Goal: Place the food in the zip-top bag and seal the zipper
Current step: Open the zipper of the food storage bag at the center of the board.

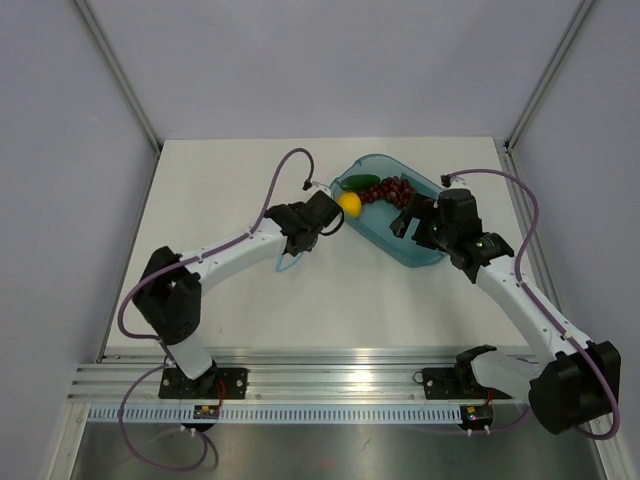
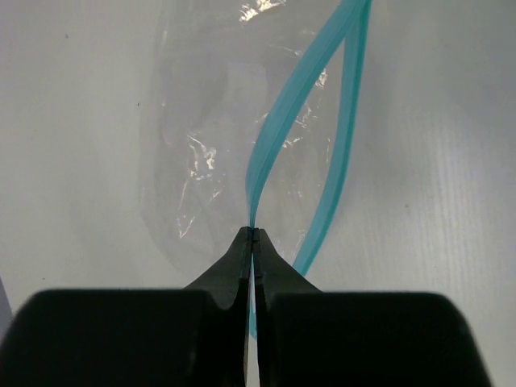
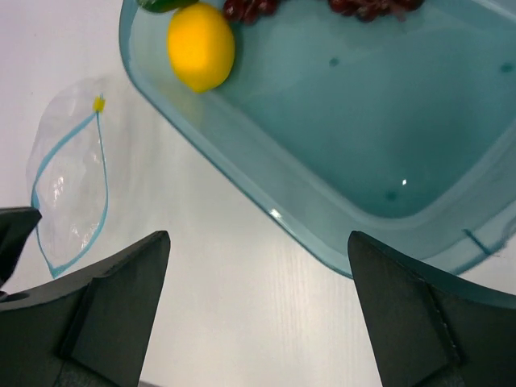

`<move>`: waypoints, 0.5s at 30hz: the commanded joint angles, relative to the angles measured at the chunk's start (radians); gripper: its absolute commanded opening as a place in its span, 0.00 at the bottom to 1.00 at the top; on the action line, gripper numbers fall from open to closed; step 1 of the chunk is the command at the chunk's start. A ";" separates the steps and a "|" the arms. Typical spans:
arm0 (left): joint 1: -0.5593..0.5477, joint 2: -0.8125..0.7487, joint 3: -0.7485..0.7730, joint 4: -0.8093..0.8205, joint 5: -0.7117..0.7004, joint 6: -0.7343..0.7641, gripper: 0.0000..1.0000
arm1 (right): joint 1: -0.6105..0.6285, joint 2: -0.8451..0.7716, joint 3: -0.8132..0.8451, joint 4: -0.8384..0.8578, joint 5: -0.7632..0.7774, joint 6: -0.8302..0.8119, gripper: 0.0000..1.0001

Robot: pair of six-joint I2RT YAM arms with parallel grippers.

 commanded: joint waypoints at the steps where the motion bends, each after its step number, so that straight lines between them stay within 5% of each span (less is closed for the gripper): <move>1: 0.011 -0.088 0.074 -0.027 0.166 -0.044 0.00 | 0.068 0.052 0.033 0.075 -0.067 0.040 0.99; 15: 0.051 -0.172 0.111 -0.021 0.446 -0.155 0.00 | 0.309 0.293 0.054 0.285 -0.075 0.237 0.98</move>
